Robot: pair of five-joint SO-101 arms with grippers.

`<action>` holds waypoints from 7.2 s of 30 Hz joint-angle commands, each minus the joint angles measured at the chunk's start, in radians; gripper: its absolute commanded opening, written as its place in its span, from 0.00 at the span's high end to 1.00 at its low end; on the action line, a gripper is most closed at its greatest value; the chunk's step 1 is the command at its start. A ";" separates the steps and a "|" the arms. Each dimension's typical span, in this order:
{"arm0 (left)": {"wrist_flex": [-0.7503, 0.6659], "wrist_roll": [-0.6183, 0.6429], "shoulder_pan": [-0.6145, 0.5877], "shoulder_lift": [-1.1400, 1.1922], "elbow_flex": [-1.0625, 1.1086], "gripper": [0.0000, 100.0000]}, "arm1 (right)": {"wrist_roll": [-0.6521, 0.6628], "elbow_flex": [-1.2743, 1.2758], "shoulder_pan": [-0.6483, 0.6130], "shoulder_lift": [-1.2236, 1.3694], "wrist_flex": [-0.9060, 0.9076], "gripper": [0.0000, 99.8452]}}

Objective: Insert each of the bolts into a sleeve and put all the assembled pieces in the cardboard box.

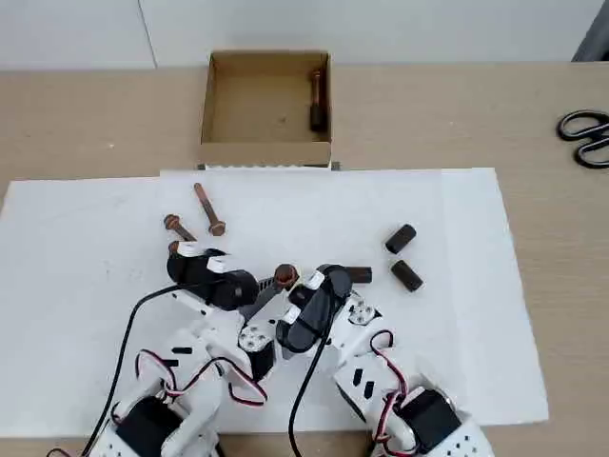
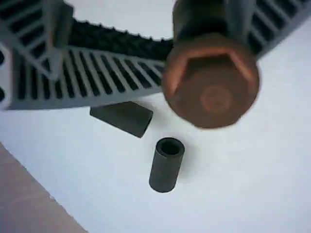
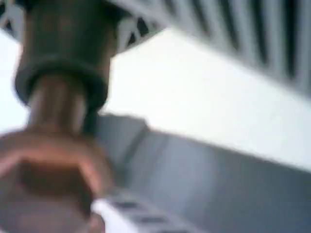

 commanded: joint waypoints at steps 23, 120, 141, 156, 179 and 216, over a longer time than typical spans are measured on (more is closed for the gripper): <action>0.014 -0.157 -0.284 0.000 -0.239 0.99 | 0.002 0.000 0.133 -0.012 -0.035 1.00; -0.046 -0.262 -0.531 -0.002 0.188 0.99 | 0.485 -2.251 0.355 2.114 0.444 1.00; -0.046 -0.259 -0.532 -0.002 0.188 0.99 | 0.258 -1.900 0.338 1.920 0.869 0.94; -0.044 -0.259 -0.532 -0.002 0.188 0.99 | 0.689 -1.519 0.332 1.732 0.846 0.88; -0.043 -0.258 -0.532 -0.002 0.188 0.99 | 0.924 -1.206 0.349 1.782 0.550 0.81; -0.043 -0.255 -0.554 -0.003 0.188 0.99 | 0.522 -1.857 0.418 1.965 0.851 0.99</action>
